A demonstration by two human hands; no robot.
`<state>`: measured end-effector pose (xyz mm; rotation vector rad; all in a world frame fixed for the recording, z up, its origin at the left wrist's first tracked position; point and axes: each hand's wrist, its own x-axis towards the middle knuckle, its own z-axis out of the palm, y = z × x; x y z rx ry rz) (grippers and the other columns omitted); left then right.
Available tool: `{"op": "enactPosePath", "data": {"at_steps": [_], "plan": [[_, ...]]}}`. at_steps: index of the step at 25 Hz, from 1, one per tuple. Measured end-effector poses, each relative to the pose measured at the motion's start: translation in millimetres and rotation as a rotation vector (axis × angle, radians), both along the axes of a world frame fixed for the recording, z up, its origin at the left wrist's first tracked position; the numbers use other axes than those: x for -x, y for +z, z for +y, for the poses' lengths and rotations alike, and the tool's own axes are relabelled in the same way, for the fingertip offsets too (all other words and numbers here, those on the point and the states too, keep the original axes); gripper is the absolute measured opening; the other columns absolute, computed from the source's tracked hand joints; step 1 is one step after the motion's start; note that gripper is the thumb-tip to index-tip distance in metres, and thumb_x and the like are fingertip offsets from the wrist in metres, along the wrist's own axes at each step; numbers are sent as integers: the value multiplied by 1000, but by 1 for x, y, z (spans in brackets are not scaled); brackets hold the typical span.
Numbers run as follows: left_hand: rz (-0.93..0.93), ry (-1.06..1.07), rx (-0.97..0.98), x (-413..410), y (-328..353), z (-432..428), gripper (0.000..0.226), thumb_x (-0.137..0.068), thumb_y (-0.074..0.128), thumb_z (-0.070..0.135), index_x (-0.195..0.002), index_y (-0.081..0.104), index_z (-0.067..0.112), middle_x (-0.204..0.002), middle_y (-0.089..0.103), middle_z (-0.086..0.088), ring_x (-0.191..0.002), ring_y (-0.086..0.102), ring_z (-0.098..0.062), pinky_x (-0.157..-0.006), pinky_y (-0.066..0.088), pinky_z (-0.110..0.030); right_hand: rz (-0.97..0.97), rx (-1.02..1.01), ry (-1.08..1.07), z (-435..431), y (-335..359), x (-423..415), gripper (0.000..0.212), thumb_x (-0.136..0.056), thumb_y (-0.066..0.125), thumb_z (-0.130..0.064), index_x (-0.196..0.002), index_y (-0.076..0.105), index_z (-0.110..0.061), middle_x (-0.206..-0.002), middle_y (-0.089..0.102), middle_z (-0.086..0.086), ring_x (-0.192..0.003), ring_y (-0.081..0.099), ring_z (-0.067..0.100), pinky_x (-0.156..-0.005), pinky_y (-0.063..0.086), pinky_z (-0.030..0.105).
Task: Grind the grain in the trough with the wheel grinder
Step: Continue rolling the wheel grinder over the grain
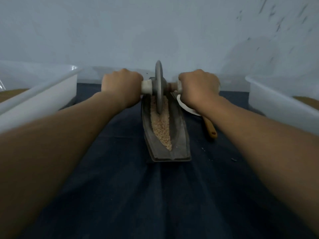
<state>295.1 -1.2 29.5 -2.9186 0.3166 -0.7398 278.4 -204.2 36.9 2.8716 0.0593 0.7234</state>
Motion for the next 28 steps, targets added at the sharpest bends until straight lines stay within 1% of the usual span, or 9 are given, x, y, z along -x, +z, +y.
{"op": "enactPosePath", "data": {"at_steps": [4, 7, 9, 14, 17, 19, 22, 25, 28], "plan": [[63, -144, -56, 41, -2, 15, 12, -85, 60, 26, -96, 61, 32, -79, 49, 0, -74, 57, -31, -62, 45, -37, 53, 57, 93, -10, 1, 47, 9, -87, 67, -23, -91, 60, -27, -79, 49, 0, -70, 49, 26, -54, 29, 27], [-120, -340, -96, 80, 3, 41, 11, -71, 50, 37, -73, 40, 40, -60, 30, 11, -50, 38, -21, -45, 28, -22, -75, 116, 141, -23, 3, 93, 32, -72, 73, -24, -68, 42, -30, -60, 40, -6, -48, 32, 13, -48, 19, 19], [-155, -345, -93, 81, 3, 46, 11, -66, 46, 43, -71, 37, 42, -57, 29, 12, -46, 38, -21, -47, 23, -18, -111, 133, 132, -23, 2, 101, 38, -65, 76, -23, -63, 39, -29, -54, 37, -6, -44, 27, 12, -49, 18, 17], [-69, -73, -40, 15, -13, 15, 7, -86, 60, 30, -93, 61, 29, -79, 54, -5, -69, 57, -32, -57, 43, -36, -98, 86, 35, -3, -10, 22, 9, -86, 65, -14, -91, 63, -22, -77, 52, 2, -68, 50, 26, -58, 31, 28], [54, -29, 35, -7, -2, 6, 15, -88, 60, 27, -102, 65, 24, -91, 61, -9, -81, 60, -34, -66, 48, -39, -22, 52, -11, 8, 3, -6, 21, -90, 61, -13, -108, 68, -22, -104, 65, 8, -96, 63, 32, -73, 34, 35], [85, -68, 24, 9, -3, 9, 16, -87, 61, 26, -103, 65, 26, -87, 58, -5, -80, 60, -33, -66, 49, -39, 27, 72, 24, 8, 6, 11, 19, -90, 61, -14, -106, 67, -21, -105, 65, 9, -97, 63, 34, -71, 35, 35], [43, -171, -49, 52, -3, 25, 18, -80, 62, 28, -97, 63, 35, -73, 45, 2, -65, 52, -28, -59, 46, -35, 78, 50, 98, -9, 0, 60, 11, -83, 65, -20, -93, 65, -25, -81, 54, 2, -72, 55, 29, -56, 33, 29], [-185, -303, -106, 79, 9, 37, 16, -69, 63, 28, -80, 57, 38, -59, 23, 11, -44, 23, -15, -47, 27, -21, -90, 36, 160, -25, -4, 102, 22, -61, 67, -23, -65, 47, -33, -53, 37, -9, -43, 30, 11, -46, 20, 16], [-165, -211, -144, 59, -3, 28, 14, -73, 69, 26, -80, 61, 34, -58, 24, 9, -44, 17, -9, -48, 21, -20, -137, 42, 117, -25, -16, 75, 21, -64, 66, -26, -65, 46, -31, -52, 37, -9, -43, 28, 11, -47, 20, 16]]}}
